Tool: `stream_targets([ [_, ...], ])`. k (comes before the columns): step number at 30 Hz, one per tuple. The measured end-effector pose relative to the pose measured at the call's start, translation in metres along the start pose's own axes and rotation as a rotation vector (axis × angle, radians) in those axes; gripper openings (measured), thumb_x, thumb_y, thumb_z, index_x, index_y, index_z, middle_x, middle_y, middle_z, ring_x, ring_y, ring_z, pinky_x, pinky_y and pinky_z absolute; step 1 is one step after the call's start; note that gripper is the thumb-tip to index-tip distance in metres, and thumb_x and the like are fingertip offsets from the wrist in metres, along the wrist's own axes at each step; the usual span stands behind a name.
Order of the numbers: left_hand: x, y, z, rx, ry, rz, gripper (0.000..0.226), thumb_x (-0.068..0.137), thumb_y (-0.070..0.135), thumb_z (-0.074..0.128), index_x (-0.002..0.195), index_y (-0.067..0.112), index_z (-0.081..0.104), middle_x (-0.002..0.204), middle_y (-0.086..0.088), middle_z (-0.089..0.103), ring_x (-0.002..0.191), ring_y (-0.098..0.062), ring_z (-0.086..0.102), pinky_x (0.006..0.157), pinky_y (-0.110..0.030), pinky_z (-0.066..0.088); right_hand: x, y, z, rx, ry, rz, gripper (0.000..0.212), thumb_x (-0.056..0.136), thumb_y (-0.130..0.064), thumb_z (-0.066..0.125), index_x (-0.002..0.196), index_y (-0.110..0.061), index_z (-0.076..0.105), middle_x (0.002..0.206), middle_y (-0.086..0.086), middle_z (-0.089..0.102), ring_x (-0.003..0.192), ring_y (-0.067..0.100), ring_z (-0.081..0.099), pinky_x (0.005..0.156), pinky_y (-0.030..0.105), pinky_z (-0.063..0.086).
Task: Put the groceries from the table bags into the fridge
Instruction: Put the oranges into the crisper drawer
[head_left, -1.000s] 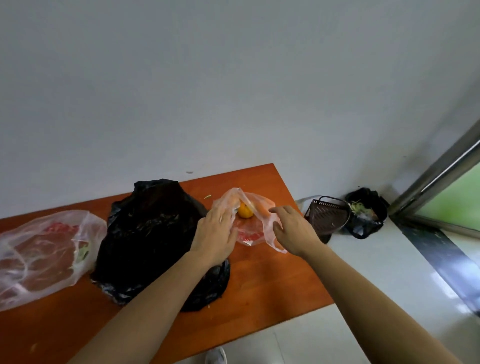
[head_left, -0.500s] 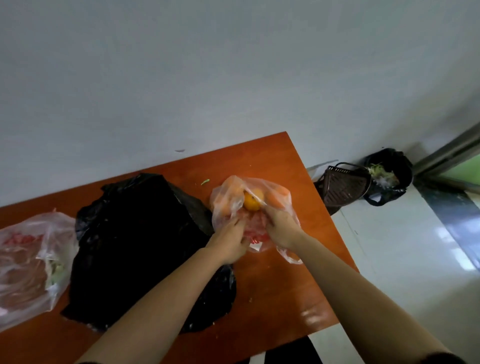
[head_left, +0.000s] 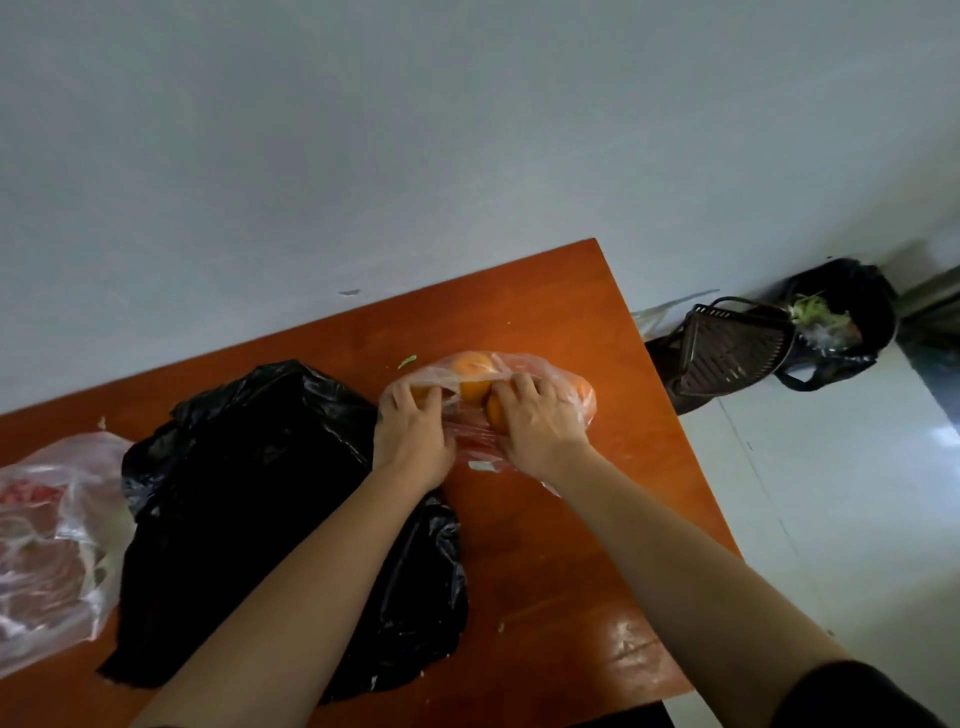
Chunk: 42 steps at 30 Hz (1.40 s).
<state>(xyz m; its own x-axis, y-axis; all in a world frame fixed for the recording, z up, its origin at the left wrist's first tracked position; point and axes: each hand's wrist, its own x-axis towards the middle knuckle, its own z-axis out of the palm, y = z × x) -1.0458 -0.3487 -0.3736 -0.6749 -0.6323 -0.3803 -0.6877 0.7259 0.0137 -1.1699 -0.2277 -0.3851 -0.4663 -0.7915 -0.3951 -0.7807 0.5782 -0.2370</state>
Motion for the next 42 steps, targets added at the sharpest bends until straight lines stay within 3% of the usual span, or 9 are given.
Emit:
stream_targets([
  [6,0.013,0.008,0.002,0.056,-0.103,-0.072,0.068,0.084,0.032,0.071,0.138,0.026,0.029,0.139,-0.021,0.019,0.129,-0.039,0.035,0.087,-0.039,0.052,-0.005,0.003,0.010,0.058,-0.003,-0.026,0.065,0.083,-0.033,0.073,0.135,-0.019,0.036,0.138,0.005,0.044,0.124,0.033,0.041,0.096,0.046,0.047],
  [10,0.023,0.000,-0.001,0.008,-0.196,-0.076,0.071,0.080,0.048,0.074,0.136,0.023,0.037,0.129,-0.015,0.029,0.108,-0.035,0.054,0.073,-0.034,0.048,-0.007,0.007,0.015,0.037,-0.017,-0.076,0.074,0.086,-0.042,0.070,0.145,-0.016,0.034,0.142,0.008,0.040,0.126,0.033,0.038,0.099,0.047,0.047],
  [19,0.003,-0.008,0.009,-0.186,-0.273,-0.044,0.081,0.079,0.067,0.065,0.140,0.023,0.035,0.135,-0.012,0.033,0.106,-0.036,0.058,0.070,-0.034,0.045,-0.019,0.012,0.018,0.183,-0.087,-0.066,0.073,0.088,-0.031,0.072,0.148,-0.022,0.032,0.143,0.007,0.034,0.130,0.032,0.045,0.095,0.046,0.049],
  [23,-0.008,-0.014,0.003,-0.238,0.023,0.005,0.040,0.099,0.050,0.042,0.129,0.025,0.053,0.125,-0.005,0.055,0.102,-0.026,0.061,0.067,-0.031,0.046,-0.022,0.015,0.017,0.233,-0.115,-0.060,0.077,0.087,-0.035,0.073,0.150,-0.022,0.031,0.145,0.006,0.034,0.132,0.032,0.045,0.104,0.047,0.045],
  [26,-0.016,-0.018,-0.003,-0.198,0.307,0.035,0.018,0.091,0.016,0.058,0.109,0.021,0.054,0.108,-0.006,0.052,0.096,-0.025,0.056,0.056,-0.031,0.041,-0.024,0.015,0.018,0.251,-0.124,-0.051,0.079,0.087,-0.039,0.072,0.151,-0.021,0.030,0.146,0.007,0.033,0.132,0.033,0.045,0.106,0.047,0.042],
  [30,-0.015,-0.014,-0.006,-0.070,0.471,0.250,0.039,0.073,0.004,0.069,0.105,0.014,0.048,0.101,-0.012,0.049,0.087,-0.027,0.052,0.068,-0.036,0.051,-0.026,0.012,0.019,0.280,-0.109,-0.022,0.077,0.088,-0.034,0.072,0.151,-0.021,0.030,0.147,0.007,0.032,0.132,0.033,0.046,0.104,0.048,0.046],
  [35,-0.019,0.009,0.000,-0.018,0.444,0.802,0.024,0.077,0.010,0.072,0.097,0.010,0.059,0.090,-0.008,0.052,0.069,-0.018,0.054,0.048,-0.026,0.048,-0.029,0.011,0.022,0.284,-0.073,0.008,0.071,0.087,-0.036,0.072,0.146,-0.020,0.036,0.145,0.008,0.037,0.128,0.033,0.050,0.105,0.047,0.043],
  [38,-0.017,0.013,0.007,0.154,0.344,0.878,0.011,0.081,0.008,0.068,0.091,0.011,0.063,0.094,-0.009,0.057,0.083,-0.024,0.060,0.060,-0.035,0.055,-0.032,0.013,0.023,0.322,-0.081,0.011,0.072,0.088,-0.035,0.072,0.147,-0.020,0.034,0.146,0.008,0.036,0.128,0.035,0.049,0.104,0.048,0.045],
  [42,-0.012,-0.003,0.005,0.256,0.150,0.499,0.040,0.087,0.011,0.054,0.127,0.017,0.056,0.129,-0.009,0.055,0.120,-0.029,0.052,0.098,-0.042,0.046,-0.031,0.015,0.022,0.273,-0.095,0.000,0.077,0.089,-0.037,0.070,0.152,-0.020,0.029,0.148,0.008,0.033,0.131,0.035,0.046,0.106,0.048,0.043],
])
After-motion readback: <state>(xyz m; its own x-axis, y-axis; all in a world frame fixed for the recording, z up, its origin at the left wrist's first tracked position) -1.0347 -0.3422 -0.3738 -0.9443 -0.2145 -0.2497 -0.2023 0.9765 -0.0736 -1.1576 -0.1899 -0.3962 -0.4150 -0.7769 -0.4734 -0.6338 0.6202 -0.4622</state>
